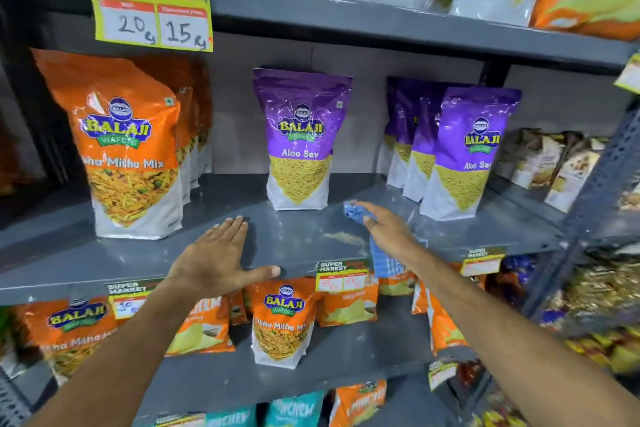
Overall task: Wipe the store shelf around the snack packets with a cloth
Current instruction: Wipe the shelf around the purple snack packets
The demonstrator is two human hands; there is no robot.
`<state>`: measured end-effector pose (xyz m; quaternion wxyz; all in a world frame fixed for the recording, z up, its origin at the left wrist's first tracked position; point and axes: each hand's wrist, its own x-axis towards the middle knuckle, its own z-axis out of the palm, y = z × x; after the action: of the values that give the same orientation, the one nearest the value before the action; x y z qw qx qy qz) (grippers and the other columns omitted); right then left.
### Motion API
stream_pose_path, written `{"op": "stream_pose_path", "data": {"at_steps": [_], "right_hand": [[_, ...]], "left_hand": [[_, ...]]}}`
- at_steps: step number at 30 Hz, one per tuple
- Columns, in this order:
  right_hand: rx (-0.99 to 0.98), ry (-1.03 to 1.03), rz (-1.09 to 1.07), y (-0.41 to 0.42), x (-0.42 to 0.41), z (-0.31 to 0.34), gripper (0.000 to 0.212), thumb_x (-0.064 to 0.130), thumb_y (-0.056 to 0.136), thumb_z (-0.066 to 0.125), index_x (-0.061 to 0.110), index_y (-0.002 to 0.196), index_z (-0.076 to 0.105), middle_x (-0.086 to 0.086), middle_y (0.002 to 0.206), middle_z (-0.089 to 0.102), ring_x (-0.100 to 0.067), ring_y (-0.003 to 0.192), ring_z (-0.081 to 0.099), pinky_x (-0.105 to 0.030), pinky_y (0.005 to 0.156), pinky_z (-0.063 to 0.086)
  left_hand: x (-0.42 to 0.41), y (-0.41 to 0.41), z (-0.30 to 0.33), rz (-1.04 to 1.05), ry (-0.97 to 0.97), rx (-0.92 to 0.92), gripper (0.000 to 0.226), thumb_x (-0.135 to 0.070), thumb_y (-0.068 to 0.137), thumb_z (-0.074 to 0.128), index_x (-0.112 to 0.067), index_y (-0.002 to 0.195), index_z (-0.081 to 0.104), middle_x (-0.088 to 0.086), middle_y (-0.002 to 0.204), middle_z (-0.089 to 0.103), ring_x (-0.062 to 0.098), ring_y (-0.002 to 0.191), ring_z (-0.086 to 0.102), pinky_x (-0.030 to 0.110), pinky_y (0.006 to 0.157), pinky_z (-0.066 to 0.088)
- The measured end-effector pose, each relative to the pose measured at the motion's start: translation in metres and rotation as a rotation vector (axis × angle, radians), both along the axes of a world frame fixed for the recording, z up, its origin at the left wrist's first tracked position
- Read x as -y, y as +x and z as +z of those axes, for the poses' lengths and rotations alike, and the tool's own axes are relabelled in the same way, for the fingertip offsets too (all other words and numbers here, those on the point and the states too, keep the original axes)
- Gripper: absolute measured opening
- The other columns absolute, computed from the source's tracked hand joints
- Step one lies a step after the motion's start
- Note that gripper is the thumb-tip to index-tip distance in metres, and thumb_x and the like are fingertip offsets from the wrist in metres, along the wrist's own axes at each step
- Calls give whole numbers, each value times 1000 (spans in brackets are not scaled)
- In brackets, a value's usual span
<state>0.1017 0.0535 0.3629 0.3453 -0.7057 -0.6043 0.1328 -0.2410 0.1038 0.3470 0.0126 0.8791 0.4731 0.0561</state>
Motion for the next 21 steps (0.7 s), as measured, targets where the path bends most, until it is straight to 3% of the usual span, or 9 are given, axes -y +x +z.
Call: {"op": "stream_pose_path", "data": {"at_steps": [2,4,8,10,12,14,17,21], "right_hand": [[224,-124,-104,0,-3,0,46,20,102,45,38,144,51,0,153,52,-23,120,61,-32,98,45],[286,-167,-92,-17,-8,5,50,16,101,43,31,149,47,3,160,41,-23,143,44,-32,114,33],[277,-147,10,-62,-8,9,47,21,99,46,39,142,54,5,154,51,-26,131,55,-37,105,43],[179,-159,140,-78,-1,8,42,20,99,52,39,136,60,5,148,57,-24,129,57,-39,105,44],[-107,-143,275,-80,7,10,40,12,98,57,29,133,65,-1,137,66,-21,125,60,-40,107,46],[-219,-79,212,-67,13,10,37,14,100,56,29,132,66,-3,128,70,-22,117,64,-39,101,49],[31,-87,-17,-49,8,8,41,25,103,46,39,140,56,-2,140,62,-27,119,62,-39,99,48],[197,-135,48,-79,-6,11,46,21,102,43,37,145,50,4,157,45,-22,142,44,-39,114,35]], "left_hand": [[-1,0,-1,-2,-1,-7,132,-104,71,20,-12,164,-1,4,174,-3,17,160,0,34,130,1],[-2,-1,0,-8,-4,-12,133,-104,71,20,-12,164,-1,4,174,-3,18,161,0,35,130,2],[-3,-1,0,-17,3,-23,133,-104,71,18,-11,164,-1,5,174,-2,18,161,0,36,131,2],[-2,-1,0,-18,2,-34,131,-103,73,19,-11,164,-2,5,174,-3,18,161,0,35,131,2],[-3,-2,-1,-21,12,-30,132,-103,72,18,-11,164,-1,6,174,-2,18,161,0,36,130,2],[-4,-3,-3,-24,36,-19,133,-105,70,15,-11,164,1,6,174,0,19,161,1,36,131,3],[-6,-3,-5,-21,28,-21,135,-106,68,13,-12,164,0,5,174,-1,19,161,1,38,131,4],[-8,-3,-5,-28,27,-29,135,-106,68,12,-12,164,-1,5,174,-1,19,161,0,37,131,4]]}}
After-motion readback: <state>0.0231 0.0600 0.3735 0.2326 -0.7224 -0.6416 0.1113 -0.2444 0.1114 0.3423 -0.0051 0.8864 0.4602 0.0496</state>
